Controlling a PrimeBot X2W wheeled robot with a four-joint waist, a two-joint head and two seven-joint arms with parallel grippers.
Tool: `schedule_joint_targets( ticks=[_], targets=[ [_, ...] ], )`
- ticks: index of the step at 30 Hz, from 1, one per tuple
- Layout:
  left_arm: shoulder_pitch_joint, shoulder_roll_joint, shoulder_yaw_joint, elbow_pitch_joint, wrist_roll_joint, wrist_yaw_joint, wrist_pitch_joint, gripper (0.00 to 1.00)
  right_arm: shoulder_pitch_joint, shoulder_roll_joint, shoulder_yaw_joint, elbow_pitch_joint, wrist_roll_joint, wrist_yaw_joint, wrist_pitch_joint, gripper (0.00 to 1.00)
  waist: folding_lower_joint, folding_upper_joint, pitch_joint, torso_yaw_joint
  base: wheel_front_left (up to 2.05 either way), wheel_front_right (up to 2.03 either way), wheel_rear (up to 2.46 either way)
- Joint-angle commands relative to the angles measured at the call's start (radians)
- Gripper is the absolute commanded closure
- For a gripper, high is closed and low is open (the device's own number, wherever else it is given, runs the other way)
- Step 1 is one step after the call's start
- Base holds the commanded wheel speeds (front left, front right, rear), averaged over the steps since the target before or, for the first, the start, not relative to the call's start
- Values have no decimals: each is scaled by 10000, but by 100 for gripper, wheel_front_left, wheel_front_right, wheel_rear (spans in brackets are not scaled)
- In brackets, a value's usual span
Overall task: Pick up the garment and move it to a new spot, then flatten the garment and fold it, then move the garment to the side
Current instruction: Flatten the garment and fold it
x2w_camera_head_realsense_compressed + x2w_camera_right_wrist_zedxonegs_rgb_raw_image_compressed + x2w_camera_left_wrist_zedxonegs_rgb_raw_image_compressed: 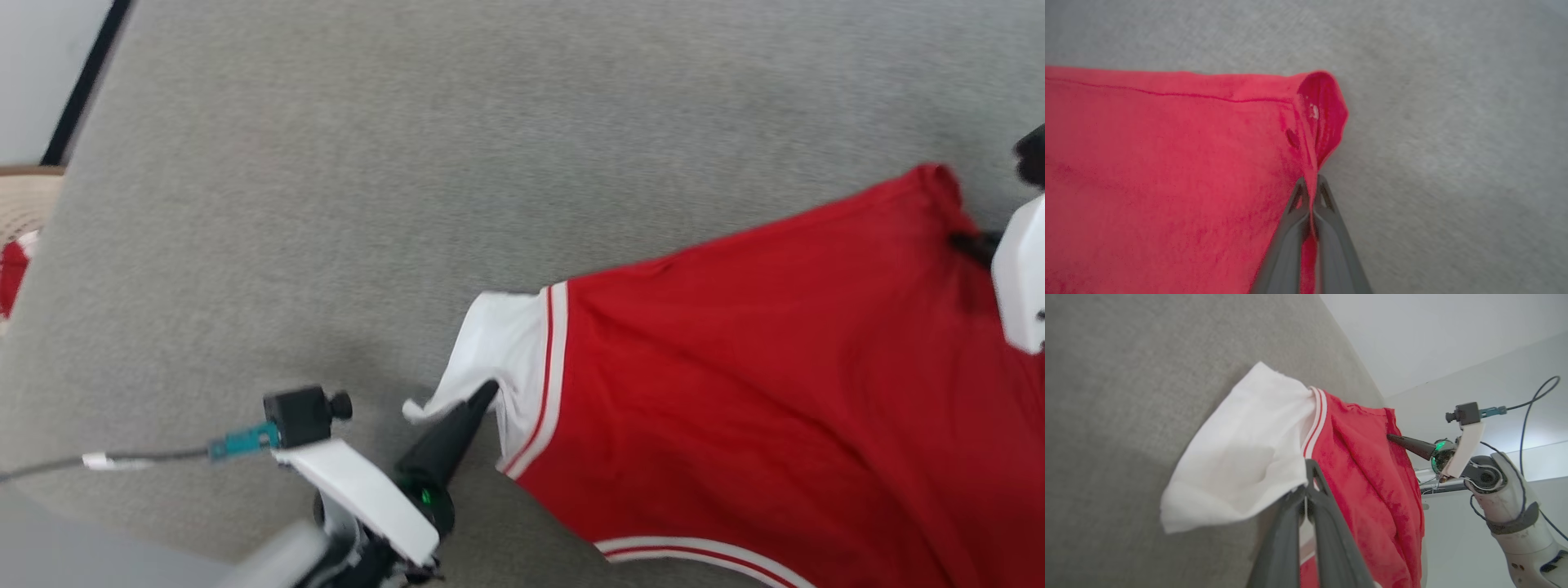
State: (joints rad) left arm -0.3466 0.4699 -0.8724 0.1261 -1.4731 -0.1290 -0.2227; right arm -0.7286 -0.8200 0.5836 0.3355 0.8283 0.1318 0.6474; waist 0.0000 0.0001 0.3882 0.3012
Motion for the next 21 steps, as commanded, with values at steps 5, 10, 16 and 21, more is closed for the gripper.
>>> schedule_joint_targets(
  ticks=[5,10,16,21],
  targets=[
    [-1337,314,-7,396,21,-26,787,100,-839,-6,-227,776,203,-15,-950,100,0,-1,-143,-772,0,0,0],
    [-3130,544,193,1173,199,-27,1614,100,-1802,230,-709,1532,298,-15,-1537,100,0,-1,-190,-1699,0,0,0],
    [-6016,543,1121,3078,59,-25,2175,100,-3765,1064,-1403,2887,24,-15,-2526,100,0,-1,80,-2784,0,0,0],
    [-8746,458,1859,4997,449,160,1896,100,-5497,1808,-1859,4093,-597,-15,-3885,100,0,-1,383,-3361,0,0,0]
  ],
)
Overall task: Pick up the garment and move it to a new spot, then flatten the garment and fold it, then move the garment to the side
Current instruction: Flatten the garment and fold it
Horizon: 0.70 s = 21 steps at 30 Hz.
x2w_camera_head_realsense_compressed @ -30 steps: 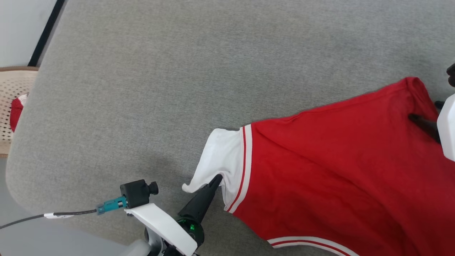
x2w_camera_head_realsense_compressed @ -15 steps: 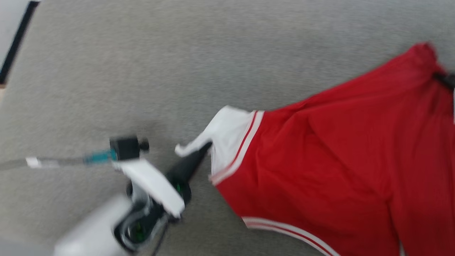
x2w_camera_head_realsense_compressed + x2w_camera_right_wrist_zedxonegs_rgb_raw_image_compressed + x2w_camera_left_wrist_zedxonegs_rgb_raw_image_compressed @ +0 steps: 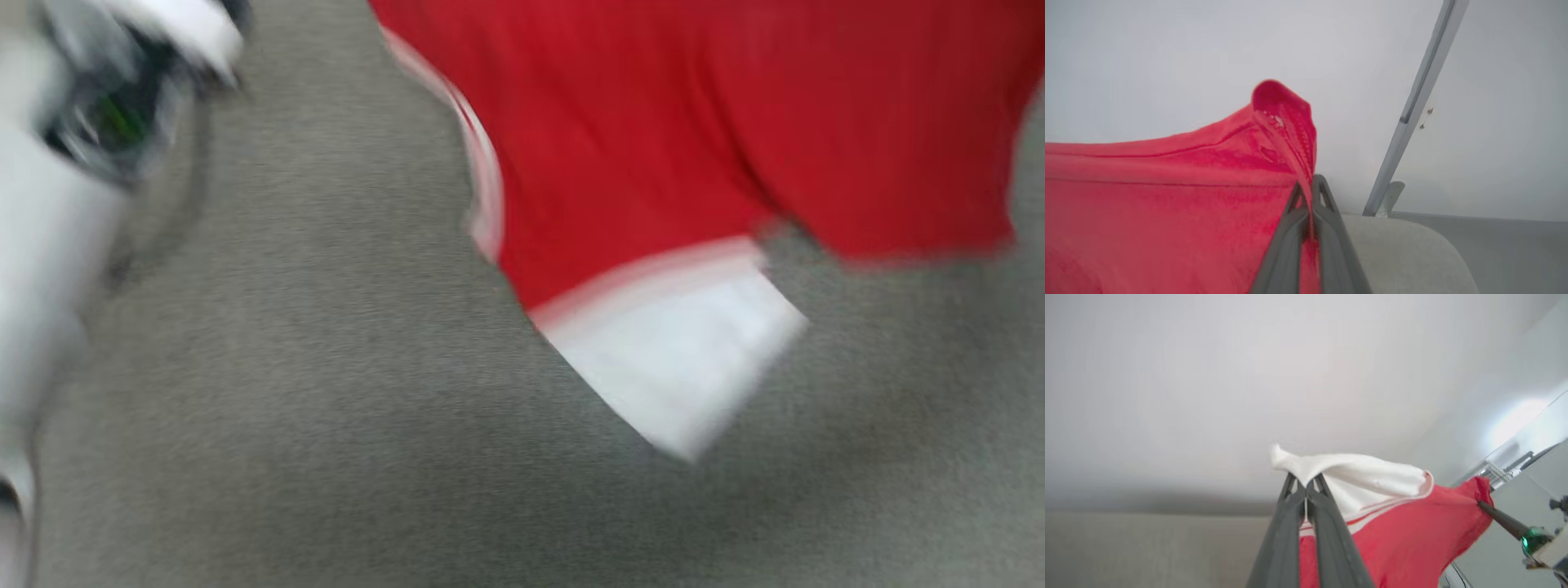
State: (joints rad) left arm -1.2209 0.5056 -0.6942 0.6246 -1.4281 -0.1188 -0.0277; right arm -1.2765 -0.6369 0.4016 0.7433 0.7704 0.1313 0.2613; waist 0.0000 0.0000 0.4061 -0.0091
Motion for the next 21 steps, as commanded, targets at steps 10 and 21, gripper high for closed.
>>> schedule_joint_targets(
  ticks=[10,21],
  targets=[
    [-3447,-295,1175,2047,124,-85,-1441,100,-1919,1132,-500,2093,-1019,-34,-2822,100,0,0,26,-633,0,0,0],
    [872,67,379,-1024,-909,-110,-1215,100,373,1107,899,1822,-112,-17,-2769,100,0,0,-548,-341,0,0,0]
  ],
)
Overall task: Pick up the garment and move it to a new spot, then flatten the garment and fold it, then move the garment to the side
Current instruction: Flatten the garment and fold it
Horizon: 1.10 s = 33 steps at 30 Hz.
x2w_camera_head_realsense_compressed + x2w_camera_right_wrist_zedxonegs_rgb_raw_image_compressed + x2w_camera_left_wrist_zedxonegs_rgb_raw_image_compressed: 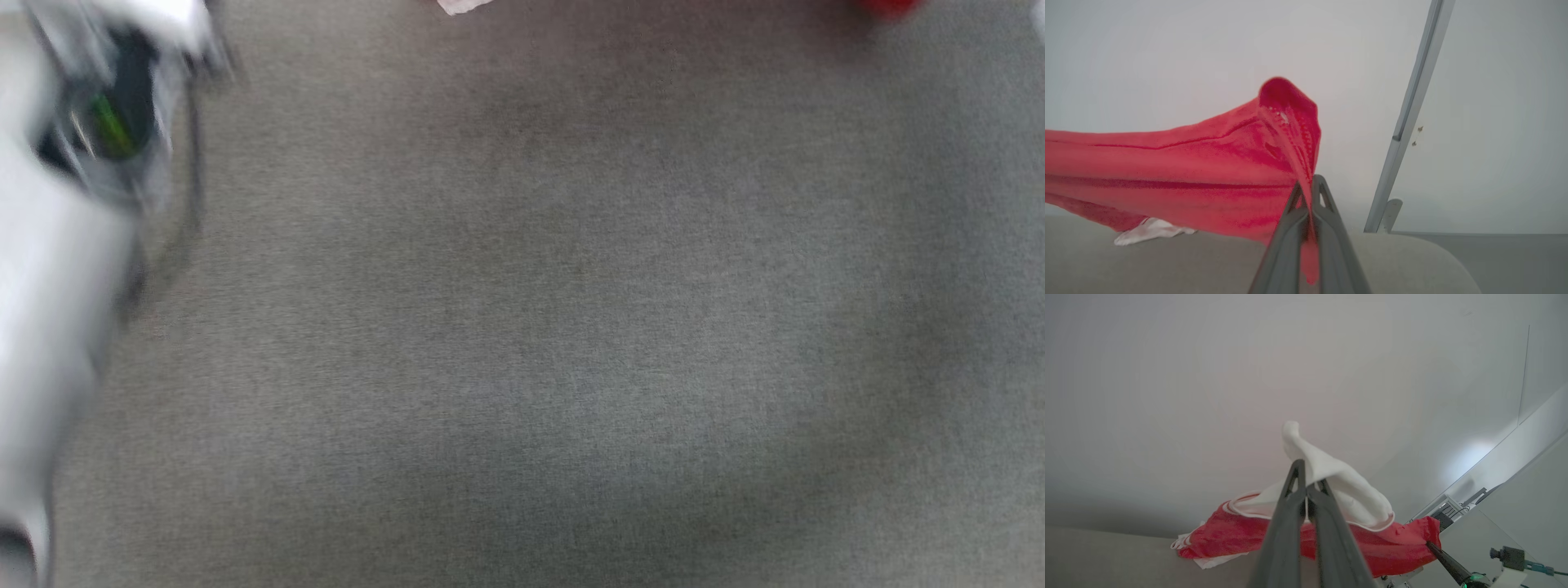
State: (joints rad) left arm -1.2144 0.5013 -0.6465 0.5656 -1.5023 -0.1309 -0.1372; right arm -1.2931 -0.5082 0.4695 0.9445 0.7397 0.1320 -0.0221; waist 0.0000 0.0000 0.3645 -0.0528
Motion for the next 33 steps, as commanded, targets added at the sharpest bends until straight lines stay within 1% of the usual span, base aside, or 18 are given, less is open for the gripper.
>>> schedule_joint_targets(
  ticks=[1,2,3,5,8,13,16,19,22,25,27,30,33],
  targets=[
    [1436,208,-222,-876,-263,12,-150,100,923,-295,386,-394,381,-23,148,100,0,0,-207,154,0,0,0],
    [2067,373,-247,-1262,-374,10,-278,100,1341,-386,569,-666,560,-23,190,100,0,0,-273,184,0,0,0],
    [2067,373,-247,-1262,-374,10,-278,100,1341,-386,569,-666,560,-23,190,100,0,0,-273,184,0,0,0],
    [3299,573,-261,-2087,-642,11,-482,100,2203,-710,804,-1192,998,-18,289,100,0,0,-416,326,0,0,0],
    [5107,922,-335,-3276,-902,9,-798,100,3638,-1314,1145,-2157,1568,-17,344,100,0,0,-648,545,0,0,0],
    [7816,1734,-314,-5122,-927,8,-1127,100,6027,-2388,1475,-3961,2303,-17,375,100,0,0,-1093,801,0,0,0],
    [9195,2154,-209,-6229,-839,8,-1204,100,7386,-3028,1437,-4953,2630,-17,477,100,0,0,-1282,940,0,0,0],
    [10383,2593,-172,-7140,-614,8,-1254,100,8616,-3632,1121,-5725,2876,-17,566,100,0,0,-1393,1081,0,0,0],
    [11324,2904,-162,-8058,-350,8,-1285,100,9789,-4074,625,-6401,3102,-17,522,100,0,0,-1448,1196,0,0,0],
    [12105,3102,0,-8679,-57,8,-1287,100,10885,-4376,11,-6930,3242,-17,632,100,0,0,-1471,1206,0,0,0],
    [12346,3187,88,-8963,72,72,-1292,100,11467,-4412,-387,-7274,3259,-17,719,100,0,0,-1479,1171,0,0,0],
    [12179,3189,69,-9127,192,127,-1131,100,11956,-4219,-992,-7678,3126,-17,884,100,0,0,-1463,1027,0,0,0],
    [11407,3032,26,-8872,23,121,-546,100,11920,-3782,-1446,-7908,2943,-17,1192,100,0,0,-1396,843,0,0,0]
  ],
)
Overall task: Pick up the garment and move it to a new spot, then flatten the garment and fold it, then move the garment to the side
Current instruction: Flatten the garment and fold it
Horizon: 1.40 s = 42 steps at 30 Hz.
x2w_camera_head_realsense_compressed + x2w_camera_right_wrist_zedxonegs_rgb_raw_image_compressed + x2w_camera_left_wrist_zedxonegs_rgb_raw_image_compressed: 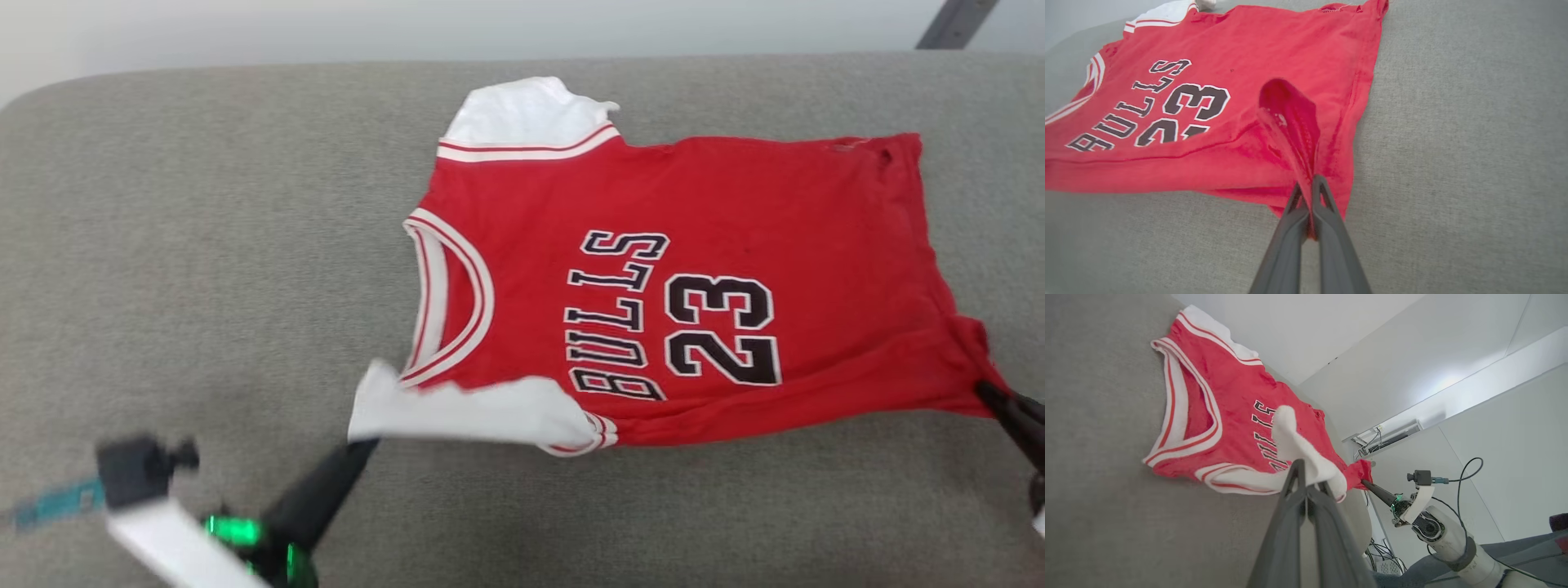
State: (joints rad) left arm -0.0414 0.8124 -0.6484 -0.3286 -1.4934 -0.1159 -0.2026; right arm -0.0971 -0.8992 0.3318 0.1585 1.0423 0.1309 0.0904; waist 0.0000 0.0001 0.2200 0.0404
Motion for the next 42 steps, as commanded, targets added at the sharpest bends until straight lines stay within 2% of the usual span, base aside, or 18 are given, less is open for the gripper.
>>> schedule_joint_targets(
  ticks=[1,7,13,14,21,28,35,36,38,39,40,41,42],
  targets=[
    [-644,-121,53,252,-146,-32,353,100,-173,280,-183,-91,-165,-4,175,100,0,-1,84,-168,0,0,0],
    [-3227,-809,70,2025,-647,-68,1990,100,-1156,1212,-668,163,-727,-4,751,100,0,-1,508,-551,0,0,0],
    [-5292,-1682,98,4487,-942,-123,2906,100,-2268,2060,-797,853,-1092,-4,863,100,0,-1,959,-989,0,0,0],
    [-5292,-1682,98,4487,-942,-123,2906,100,-2268,2060,-797,853,-1092,-4,863,100,0,-1,959,-989,0,0,0],
    [-6593,-2379,-169,7340,-433,-156,3154,100,-3458,2942,-435,2103,-1305,-4,438,100,0,-1,1471,-1409,0,0,0],
    [-7007,-2661,-451,8486,-11,-162,2968,100,-4031,3220,93,3102,-1281,-4,-123,100,0,-1,1845,-1438,0,0,0],
    [-7190,-2640,-915,9018,475,-136,2814,100,-4374,3254,817,3600,-1064,-4,-416,100,0,-1,1965,-1390,0,0,0],
    [-7211,-2616,-970,9033,505,-133,2768,100,-4416,3234,911,3656,-1051,-4,-441,95,0,-1,1961,-1376,0,0,0],
    [-7303,-2544,-1076,9032,612,-132,2736,100,-4477,3153,1071,3757,-1054,-4,-579,34,0,-1,1905,-1343,0,0,0],
    [-7356,-2486,-1136,8975,670,-132,2704,60,-4505,3102,1117,3804,-1061,-4,-686,0,0,-1,1870,-1326,0,0,0],
    [-7403,-2396,-1223,8877,794,-132,2649,37,-4544,3054,1174,3813,-1095,-4,-783,0,0,-1,1814,-1316,0,0,0],
    [-7436,-2298,-1305,8743,923,-132,2600,11,-4563,2985,1221,3801,-1139,-4,-882,0,0,-1,1760,-1304,0,0,0],
    [-7462,-2166,-1420,8616,1120,-132,2545,0,-4552,2911,1249,3792,-1178,-4,-982,0,0,-1,1696,-1290,0,0,0]
  ],
)
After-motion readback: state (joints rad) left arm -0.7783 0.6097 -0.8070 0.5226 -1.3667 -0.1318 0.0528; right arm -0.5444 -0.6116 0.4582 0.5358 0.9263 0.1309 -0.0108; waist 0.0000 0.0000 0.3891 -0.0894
